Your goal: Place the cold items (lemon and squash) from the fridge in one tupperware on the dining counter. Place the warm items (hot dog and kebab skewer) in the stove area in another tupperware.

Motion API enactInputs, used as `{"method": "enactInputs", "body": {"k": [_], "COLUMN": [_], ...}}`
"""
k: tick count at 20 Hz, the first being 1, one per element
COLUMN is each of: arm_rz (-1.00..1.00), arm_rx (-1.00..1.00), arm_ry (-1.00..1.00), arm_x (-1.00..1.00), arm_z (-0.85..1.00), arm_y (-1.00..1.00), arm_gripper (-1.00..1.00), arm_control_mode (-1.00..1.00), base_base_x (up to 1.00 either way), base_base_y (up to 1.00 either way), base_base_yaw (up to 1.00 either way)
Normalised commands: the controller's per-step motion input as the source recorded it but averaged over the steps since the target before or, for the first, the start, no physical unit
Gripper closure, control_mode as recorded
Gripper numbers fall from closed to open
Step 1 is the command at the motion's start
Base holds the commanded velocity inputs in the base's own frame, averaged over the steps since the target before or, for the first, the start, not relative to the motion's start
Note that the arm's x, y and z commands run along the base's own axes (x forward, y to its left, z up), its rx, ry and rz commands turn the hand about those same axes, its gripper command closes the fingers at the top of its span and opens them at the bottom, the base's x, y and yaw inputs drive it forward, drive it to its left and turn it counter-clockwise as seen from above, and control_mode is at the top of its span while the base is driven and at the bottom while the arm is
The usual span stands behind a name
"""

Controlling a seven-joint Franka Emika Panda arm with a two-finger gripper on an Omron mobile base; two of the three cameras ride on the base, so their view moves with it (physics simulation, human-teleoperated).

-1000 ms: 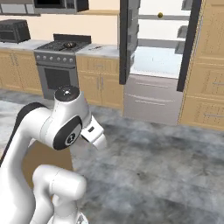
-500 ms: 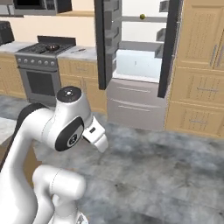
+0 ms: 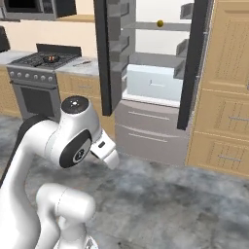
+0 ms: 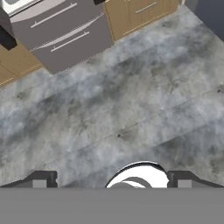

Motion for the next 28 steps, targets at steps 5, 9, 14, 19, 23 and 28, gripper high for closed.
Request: {"method": "enactInputs", "body": {"k": [5, 9, 14, 19, 23, 28], "arm_rz": [0.0, 0.0, 0.0, 0.0, 0.0, 0.0], "arm_rx": [0.0, 0.0, 0.0, 0.0, 0.0, 0.0], "arm_ry": [0.0, 0.0, 0.0, 0.0, 0.0, 0.0], "arm_x": [0.0, 0.0, 0.0, 0.0, 0.0, 0.0], "arm_z": [0.0, 0.0, 0.0, 0.0, 0.0, 0.0], "arm_y": [0.0, 0.0, 0.0, 0.0, 0.0, 0.0], "arm_gripper": [-1.0, -1.0, -1.0, -1.0, -1.0, -1.0], "arm_control_mode": [1.0, 1.0, 1.0, 1.0, 1.0, 1.0], "base_base_x": [0.74, 0.62, 0.65, 0.79, 0.84, 0.84], "base_base_y": [0.0, 0.0, 0.19, 0.34, 0.14, 0.01], "base_base_yaw": [0.0, -0.01, -0.03, 0.0, 0.0, 0.0]}}
